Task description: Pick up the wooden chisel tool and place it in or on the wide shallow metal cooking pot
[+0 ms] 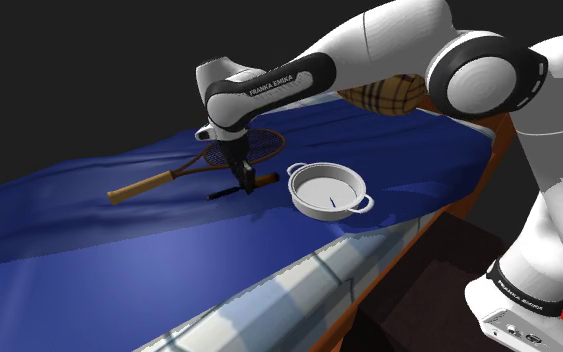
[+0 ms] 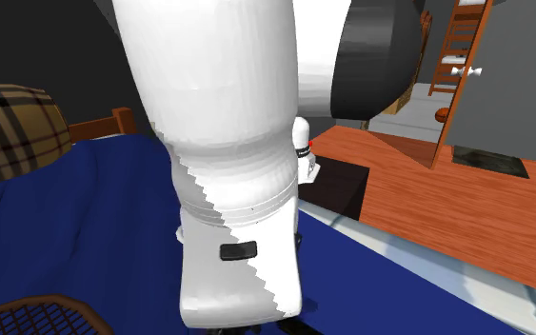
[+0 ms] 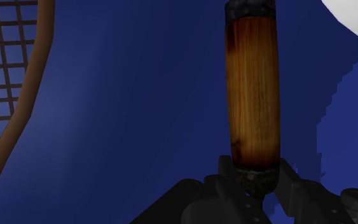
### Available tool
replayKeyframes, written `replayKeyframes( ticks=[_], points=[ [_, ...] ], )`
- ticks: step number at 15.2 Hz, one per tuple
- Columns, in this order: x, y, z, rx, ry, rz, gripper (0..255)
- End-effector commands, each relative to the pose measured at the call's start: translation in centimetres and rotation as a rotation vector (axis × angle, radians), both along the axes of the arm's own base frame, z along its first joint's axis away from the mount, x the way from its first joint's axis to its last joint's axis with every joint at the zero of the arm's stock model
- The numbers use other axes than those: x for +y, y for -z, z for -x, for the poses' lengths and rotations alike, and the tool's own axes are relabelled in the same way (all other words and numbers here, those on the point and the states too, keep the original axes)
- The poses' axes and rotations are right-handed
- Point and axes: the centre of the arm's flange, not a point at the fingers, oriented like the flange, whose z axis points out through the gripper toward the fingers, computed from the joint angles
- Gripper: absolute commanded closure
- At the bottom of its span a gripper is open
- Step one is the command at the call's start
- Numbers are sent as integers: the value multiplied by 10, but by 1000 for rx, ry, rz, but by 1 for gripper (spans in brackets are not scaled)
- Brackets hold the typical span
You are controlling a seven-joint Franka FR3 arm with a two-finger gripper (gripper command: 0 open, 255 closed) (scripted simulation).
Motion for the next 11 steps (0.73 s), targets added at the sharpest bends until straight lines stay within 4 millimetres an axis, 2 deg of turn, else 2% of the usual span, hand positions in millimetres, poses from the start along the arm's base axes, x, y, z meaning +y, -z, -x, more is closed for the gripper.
replayKeyframes(
  ticks=[1,11],
  points=[
    [0,-11,1,0,0,0,255],
    [0,-64,1,0,0,0,255]
  ],
)
